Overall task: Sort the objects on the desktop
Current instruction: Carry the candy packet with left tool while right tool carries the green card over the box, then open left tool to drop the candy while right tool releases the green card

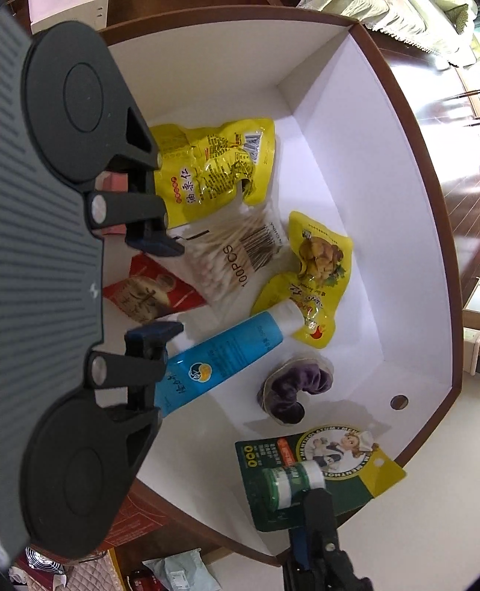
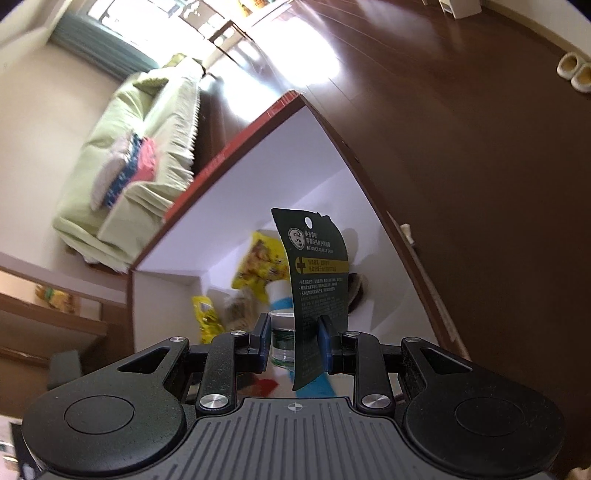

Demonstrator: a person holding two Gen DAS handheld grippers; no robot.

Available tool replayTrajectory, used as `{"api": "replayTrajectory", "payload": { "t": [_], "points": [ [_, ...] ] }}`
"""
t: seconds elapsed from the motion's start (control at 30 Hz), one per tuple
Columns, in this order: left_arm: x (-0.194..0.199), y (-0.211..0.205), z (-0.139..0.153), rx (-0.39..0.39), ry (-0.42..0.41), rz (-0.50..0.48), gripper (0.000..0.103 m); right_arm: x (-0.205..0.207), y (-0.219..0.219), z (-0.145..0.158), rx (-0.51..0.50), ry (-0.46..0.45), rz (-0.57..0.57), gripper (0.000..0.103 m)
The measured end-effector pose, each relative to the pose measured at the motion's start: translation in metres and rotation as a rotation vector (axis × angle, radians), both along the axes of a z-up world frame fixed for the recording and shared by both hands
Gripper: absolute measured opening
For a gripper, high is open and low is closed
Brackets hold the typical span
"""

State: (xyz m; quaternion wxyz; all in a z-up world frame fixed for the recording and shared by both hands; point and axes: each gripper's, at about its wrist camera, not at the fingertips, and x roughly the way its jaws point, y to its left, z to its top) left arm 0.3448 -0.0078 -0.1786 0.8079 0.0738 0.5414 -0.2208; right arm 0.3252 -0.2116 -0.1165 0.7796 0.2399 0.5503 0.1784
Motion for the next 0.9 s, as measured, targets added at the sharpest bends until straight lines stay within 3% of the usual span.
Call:
{"api": "replayTrajectory", "payload": {
  "t": [0.63,0.9],
  "points": [
    [-0.001,0.020,0.013,-0.014,-0.017,0.038,0.037,0.013,0.067,-0.018,-0.538,-0.027,0.199,0.026],
    [-0.006,0.025,0.019,-0.017,-0.019,0.045,0.037,0.011,0.072,-0.028,-0.526,0.009,0.215,0.026]
  ]
}}
